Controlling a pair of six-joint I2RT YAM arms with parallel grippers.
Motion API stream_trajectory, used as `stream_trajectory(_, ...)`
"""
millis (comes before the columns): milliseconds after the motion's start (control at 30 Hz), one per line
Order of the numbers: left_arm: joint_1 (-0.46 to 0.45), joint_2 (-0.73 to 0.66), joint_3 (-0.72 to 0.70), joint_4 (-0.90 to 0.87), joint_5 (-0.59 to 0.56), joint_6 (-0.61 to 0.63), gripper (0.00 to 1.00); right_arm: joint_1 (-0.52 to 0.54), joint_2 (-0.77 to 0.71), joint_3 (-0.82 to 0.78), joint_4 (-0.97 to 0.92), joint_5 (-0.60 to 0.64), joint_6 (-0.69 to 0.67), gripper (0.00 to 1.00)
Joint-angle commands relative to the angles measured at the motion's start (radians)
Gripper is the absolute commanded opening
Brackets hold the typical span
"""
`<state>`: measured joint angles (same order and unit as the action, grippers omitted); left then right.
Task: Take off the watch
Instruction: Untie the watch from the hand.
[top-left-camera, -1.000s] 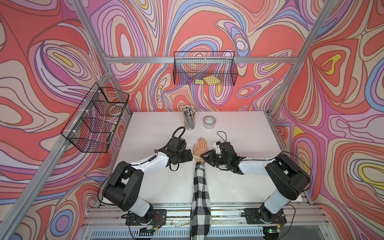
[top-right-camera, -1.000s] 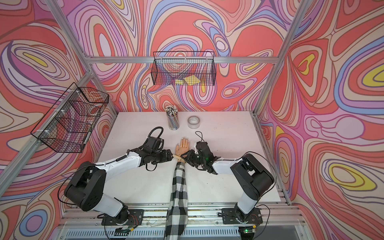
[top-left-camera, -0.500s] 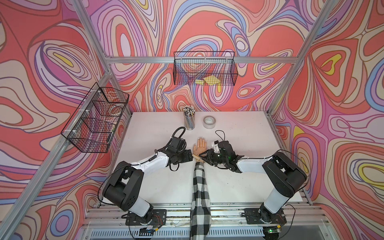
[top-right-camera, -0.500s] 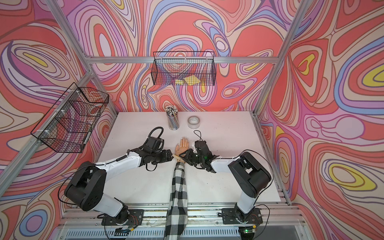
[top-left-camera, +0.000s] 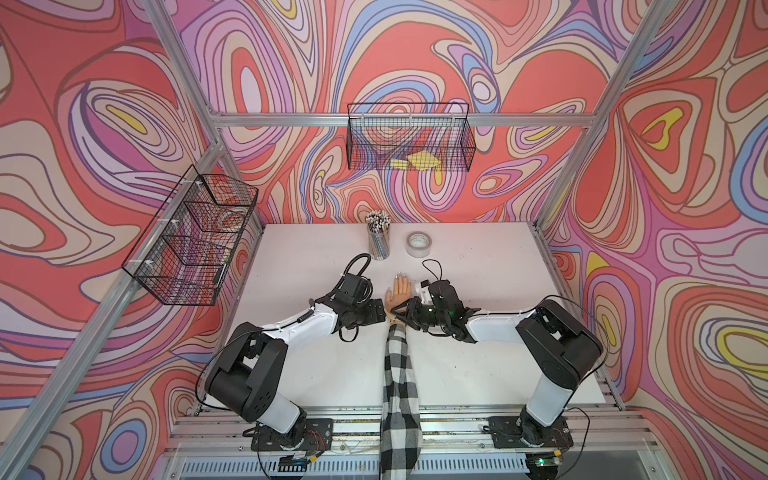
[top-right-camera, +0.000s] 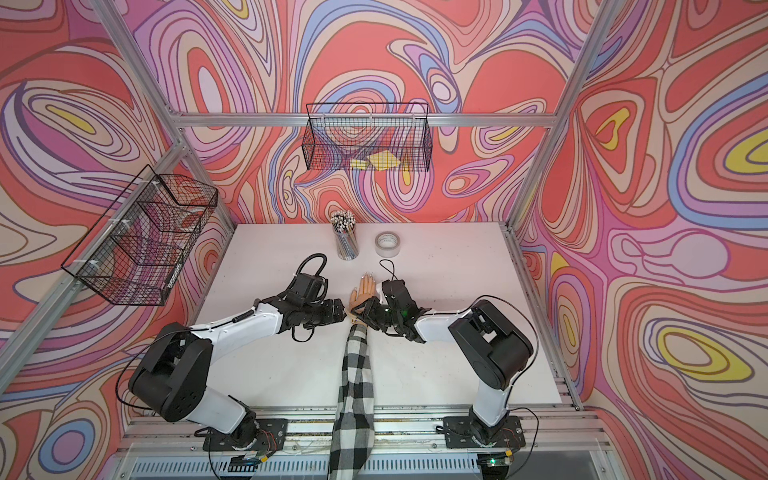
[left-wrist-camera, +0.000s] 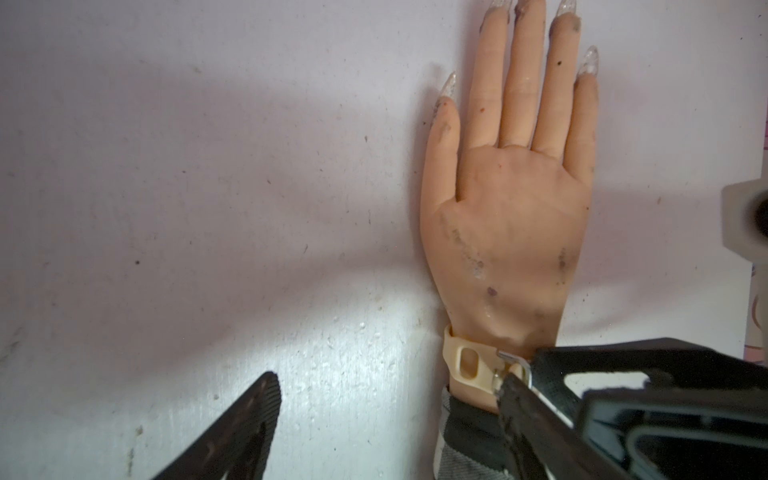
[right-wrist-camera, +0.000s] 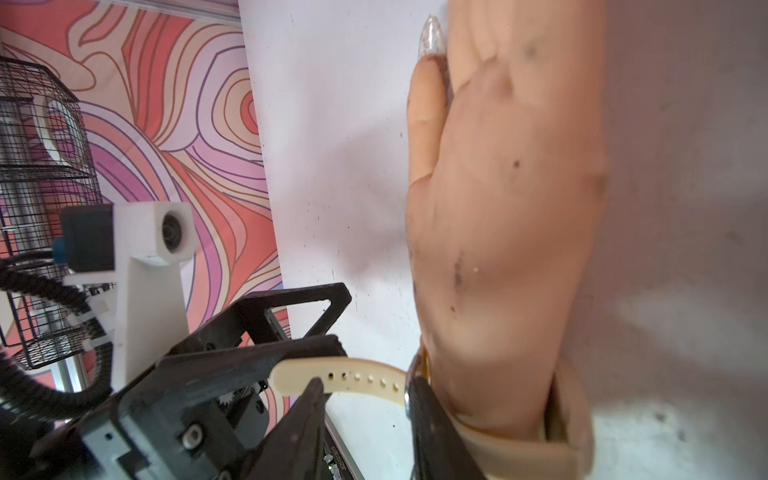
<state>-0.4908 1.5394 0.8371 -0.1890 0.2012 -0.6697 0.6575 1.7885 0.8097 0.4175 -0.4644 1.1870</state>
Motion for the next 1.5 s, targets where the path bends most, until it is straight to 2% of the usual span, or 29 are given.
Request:
stream_trajectory(0,0.003,-0.014,-0.026,0.009,-0.010,-0.008,0.84,0.023,0.034,0.034,-0.008,-0.008,-0.008,0.37)
stream_trajectory(533,0.057,-0.088,-0.095,0.000,-0.025,0.008,0.84,0.068,0.143,0.179,-0.022,-0.028,-0.004,0.36)
stream_trajectory(833,0.064,-0.088,-0.092,0.010,-0.011,0.006,0.84,0.059,0.019,0.162,-0.033,-0.006,-0.014,0.36)
stream_trajectory(967,0.063,-0.099,-0.094,0.032,0.007,0.000,0.85,0.050,-0.060,0.144,-0.153,0.055,-0.092,0.36)
stream_trajectory(1133,0.065,-0.092,-0.071,0.057,0.067,-0.013,0.84,0.049,-0.123,0.233,-0.539,0.209,-0.335,0.37)
stream_trajectory(1333,0.066,-0.062,-0.031,0.053,0.070,-0.005,0.85,0.057,-0.147,0.266,-0.682,0.277,-0.414,0.39)
stream_trajectory(1467,0.066,-0.052,-0.015,0.051,0.074,-0.007,0.84,0.083,-0.141,0.280,-0.723,0.313,-0.441,0.48)
